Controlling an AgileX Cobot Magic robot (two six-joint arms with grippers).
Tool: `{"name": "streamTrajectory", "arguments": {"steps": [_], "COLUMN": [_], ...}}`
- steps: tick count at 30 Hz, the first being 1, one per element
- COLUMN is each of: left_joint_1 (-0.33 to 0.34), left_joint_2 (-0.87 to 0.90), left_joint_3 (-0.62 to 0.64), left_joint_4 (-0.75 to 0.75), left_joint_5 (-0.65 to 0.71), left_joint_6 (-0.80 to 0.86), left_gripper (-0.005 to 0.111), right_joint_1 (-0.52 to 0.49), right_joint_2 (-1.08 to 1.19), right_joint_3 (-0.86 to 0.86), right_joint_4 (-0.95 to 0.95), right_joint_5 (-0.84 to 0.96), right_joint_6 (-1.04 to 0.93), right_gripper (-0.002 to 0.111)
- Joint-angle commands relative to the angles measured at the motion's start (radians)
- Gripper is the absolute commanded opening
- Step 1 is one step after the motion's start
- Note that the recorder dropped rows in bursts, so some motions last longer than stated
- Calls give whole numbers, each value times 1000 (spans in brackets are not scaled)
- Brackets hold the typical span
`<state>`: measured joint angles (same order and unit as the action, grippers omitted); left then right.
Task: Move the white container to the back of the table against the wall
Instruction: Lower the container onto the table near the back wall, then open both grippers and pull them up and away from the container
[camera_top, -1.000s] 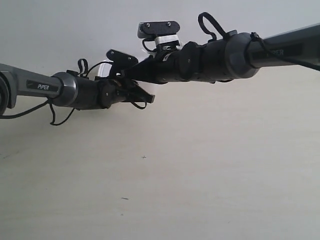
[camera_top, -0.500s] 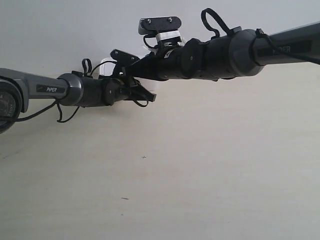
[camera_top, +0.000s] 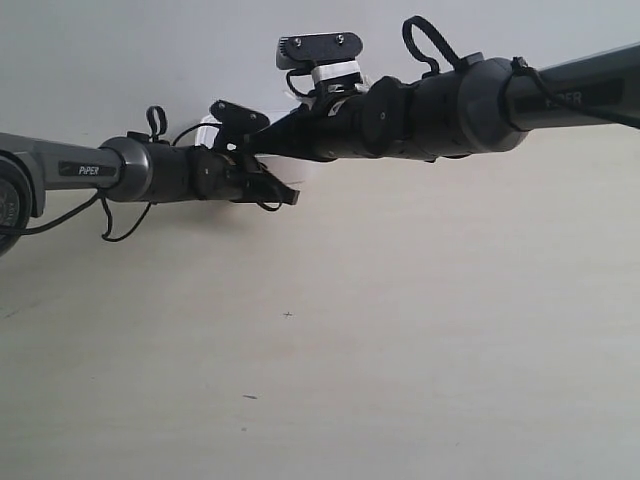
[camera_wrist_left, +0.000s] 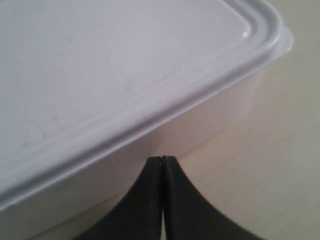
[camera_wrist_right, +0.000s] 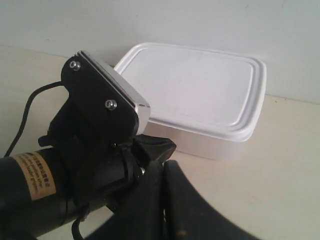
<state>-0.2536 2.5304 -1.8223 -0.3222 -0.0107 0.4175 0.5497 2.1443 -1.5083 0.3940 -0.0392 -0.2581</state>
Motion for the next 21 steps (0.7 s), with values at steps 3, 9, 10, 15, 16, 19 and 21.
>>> {"name": "streamTrajectory", "arguments": {"steps": [3,9,10,15,16,19,21], "left_joint_1": [16,16,16,16,16,7,-12], "left_joint_2": [-35,-152,-180,-336,-375,-561,-727], "left_joint_3": [-17,64,99,323,381,605,762], "left_joint_4": [9,7,7,7,7,7,10], "left_joint_5": [101,154,144,24,-14,-128,-188], "left_joint_6": [45,44,47,49,50,50,50], "left_gripper": [0,0,0,0,0,0,0], "right_joint_1": [-3,-3,-3,-3,-3,-3,-3], "right_joint_2": [-15,-63,-82,-201,-234,-371,-505], "right_joint_3": [6,6,9,80,108,250,385], "right_joint_4": [-10,-17,-17,-17,-17,-17,-17], "right_joint_5": [46,140,159,170,170,132,79], "right_joint_6": [-8,-18,-31,-31,-31,-34,-34], "right_gripper": [0,0,0,0,0,0,0]}}
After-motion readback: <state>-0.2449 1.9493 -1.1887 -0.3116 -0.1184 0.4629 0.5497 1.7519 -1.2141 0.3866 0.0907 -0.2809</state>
